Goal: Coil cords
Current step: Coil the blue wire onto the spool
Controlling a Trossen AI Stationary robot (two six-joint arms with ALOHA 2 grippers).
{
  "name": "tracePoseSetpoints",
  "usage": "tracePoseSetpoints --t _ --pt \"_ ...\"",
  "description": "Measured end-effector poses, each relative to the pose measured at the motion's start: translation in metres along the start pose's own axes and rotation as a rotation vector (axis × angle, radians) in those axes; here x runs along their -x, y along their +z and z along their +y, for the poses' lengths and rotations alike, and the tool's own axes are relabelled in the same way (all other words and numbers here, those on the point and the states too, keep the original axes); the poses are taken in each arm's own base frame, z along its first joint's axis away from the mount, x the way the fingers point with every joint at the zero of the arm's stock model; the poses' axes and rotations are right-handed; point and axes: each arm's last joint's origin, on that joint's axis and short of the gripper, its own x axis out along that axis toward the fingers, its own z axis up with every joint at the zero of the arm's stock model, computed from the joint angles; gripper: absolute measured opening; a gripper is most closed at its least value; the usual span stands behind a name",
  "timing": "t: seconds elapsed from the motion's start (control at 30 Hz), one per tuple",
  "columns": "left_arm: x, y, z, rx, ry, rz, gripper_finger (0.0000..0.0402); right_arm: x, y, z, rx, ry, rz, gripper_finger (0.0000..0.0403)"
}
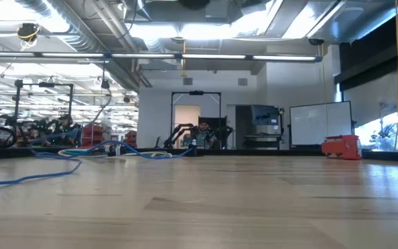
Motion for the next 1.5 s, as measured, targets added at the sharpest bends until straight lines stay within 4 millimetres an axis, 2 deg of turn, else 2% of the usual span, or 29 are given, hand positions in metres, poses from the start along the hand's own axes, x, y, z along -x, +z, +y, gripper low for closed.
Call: tracePoseSetpoints --t 0.27,0.47,0.73,1.03,1.13,1.5 --pt "-0.007 0.006 -0.009 0.03 -0.016 -0.047 0.0 -0.039 -0.018 -0.001 0.013 -0.102 0.052 0.0007" --pt "-0.024 0.01 -0.021 0.054 -0.013 -0.083 0.0 -0.054 -0.019 -0.001 -0.003 -0.185 0.005 0.0007" --pt "-0.046 0.01 -0.044 0.032 -0.018 -0.124 0.0 -0.054 -0.012 -0.005 -0.047 -0.223 -0.067 0.0007" --pt "-0.067 0.005 -0.059 -0.008 -0.006 -0.116 0.0 -0.054 -0.004 -0.008 -0.089 -0.2 -0.174 0.0007" --pt "-0.071 0.0 -0.062 -0.034 -0.004 -0.085 0.0 -0.052 -0.001 -0.009 -0.099 -0.205 -0.194 0.0007" --pt "-0.072 -0.007 -0.062 -0.103 -0.01 -0.018 0.0 -0.028 0.014 -0.018 -0.112 -0.154 -0.262 0.0007"
